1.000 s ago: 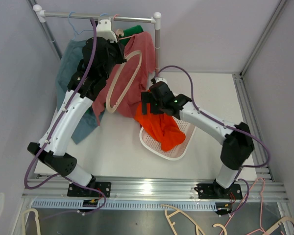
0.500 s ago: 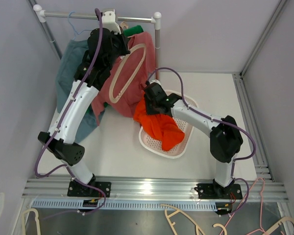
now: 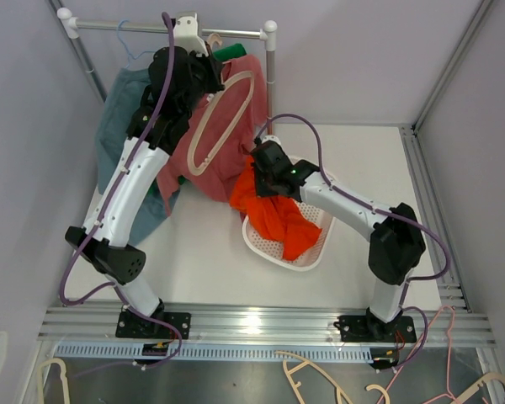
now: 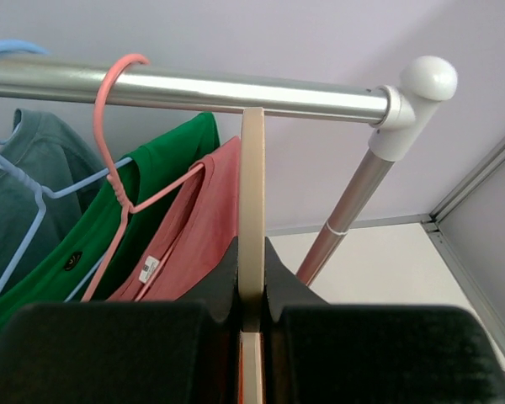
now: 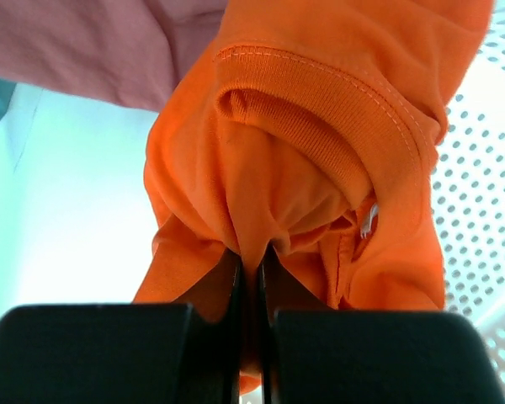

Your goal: Remove the t-shirt from the hanger

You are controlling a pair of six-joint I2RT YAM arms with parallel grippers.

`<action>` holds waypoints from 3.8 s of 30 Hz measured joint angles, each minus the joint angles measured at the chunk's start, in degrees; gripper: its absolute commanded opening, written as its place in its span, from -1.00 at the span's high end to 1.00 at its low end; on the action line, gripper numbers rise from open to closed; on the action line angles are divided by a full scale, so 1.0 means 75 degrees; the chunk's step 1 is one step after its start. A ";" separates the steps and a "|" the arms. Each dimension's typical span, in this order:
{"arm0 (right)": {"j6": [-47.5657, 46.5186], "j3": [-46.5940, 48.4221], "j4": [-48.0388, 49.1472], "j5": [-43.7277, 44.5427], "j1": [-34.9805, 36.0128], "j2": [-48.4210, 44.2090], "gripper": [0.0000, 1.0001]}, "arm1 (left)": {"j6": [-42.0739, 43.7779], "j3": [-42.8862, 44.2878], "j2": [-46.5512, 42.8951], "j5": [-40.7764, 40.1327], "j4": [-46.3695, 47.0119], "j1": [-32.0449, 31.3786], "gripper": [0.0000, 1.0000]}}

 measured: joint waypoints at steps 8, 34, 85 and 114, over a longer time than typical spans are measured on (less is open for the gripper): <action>0.0149 -0.0921 -0.0221 0.0283 0.0303 -0.1839 1.00 | 0.0128 0.0119 0.0105 0.0265 0.0428 -0.0038 0.99; 0.0994 -0.3427 -0.0880 0.1061 0.0799 -0.4838 1.00 | 0.0737 0.1990 0.2381 -0.0047 0.1107 -0.0259 0.99; 0.4779 -0.5176 -0.1845 0.1096 0.4887 -0.3975 -0.98 | 0.0583 -0.0787 0.0020 0.1256 0.0181 0.1271 -0.92; 0.4383 -0.4095 -0.3261 0.2369 0.4194 -0.5776 -0.97 | 0.0318 0.0860 0.1448 0.1338 -0.0379 0.1510 0.99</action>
